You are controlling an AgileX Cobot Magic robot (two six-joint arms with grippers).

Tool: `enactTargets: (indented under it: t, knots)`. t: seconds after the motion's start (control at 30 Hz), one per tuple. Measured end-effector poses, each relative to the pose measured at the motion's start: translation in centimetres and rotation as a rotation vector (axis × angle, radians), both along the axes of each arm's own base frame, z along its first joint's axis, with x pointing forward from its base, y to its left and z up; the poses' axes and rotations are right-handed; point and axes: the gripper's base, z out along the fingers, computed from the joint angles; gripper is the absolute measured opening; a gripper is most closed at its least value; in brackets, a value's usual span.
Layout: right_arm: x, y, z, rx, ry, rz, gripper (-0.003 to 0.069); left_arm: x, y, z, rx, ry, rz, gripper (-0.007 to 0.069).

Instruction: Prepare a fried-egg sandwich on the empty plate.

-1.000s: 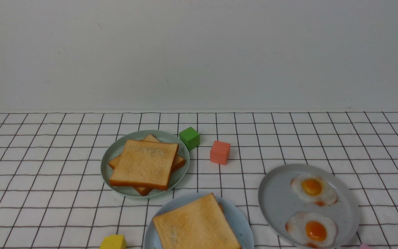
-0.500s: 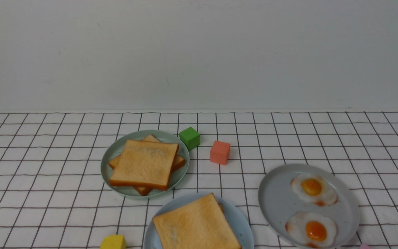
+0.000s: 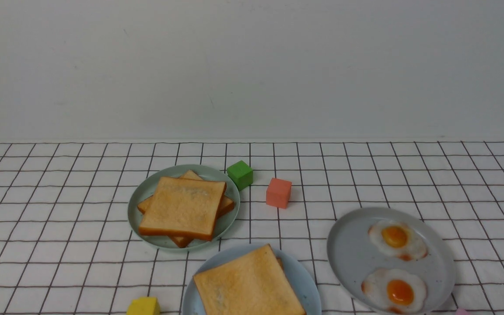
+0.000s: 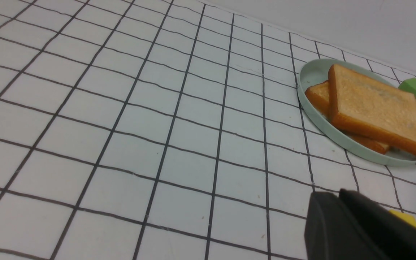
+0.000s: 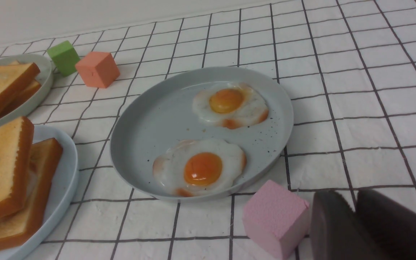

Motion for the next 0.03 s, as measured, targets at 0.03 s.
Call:
enactTargets:
  t: [0.03]
  knots:
    - [0.00, 0.00, 0.00, 0.000, 0.000, 0.000, 0.0125, 0.00, 0.00, 0.00, 0.000, 0.000, 0.000, 0.0048]
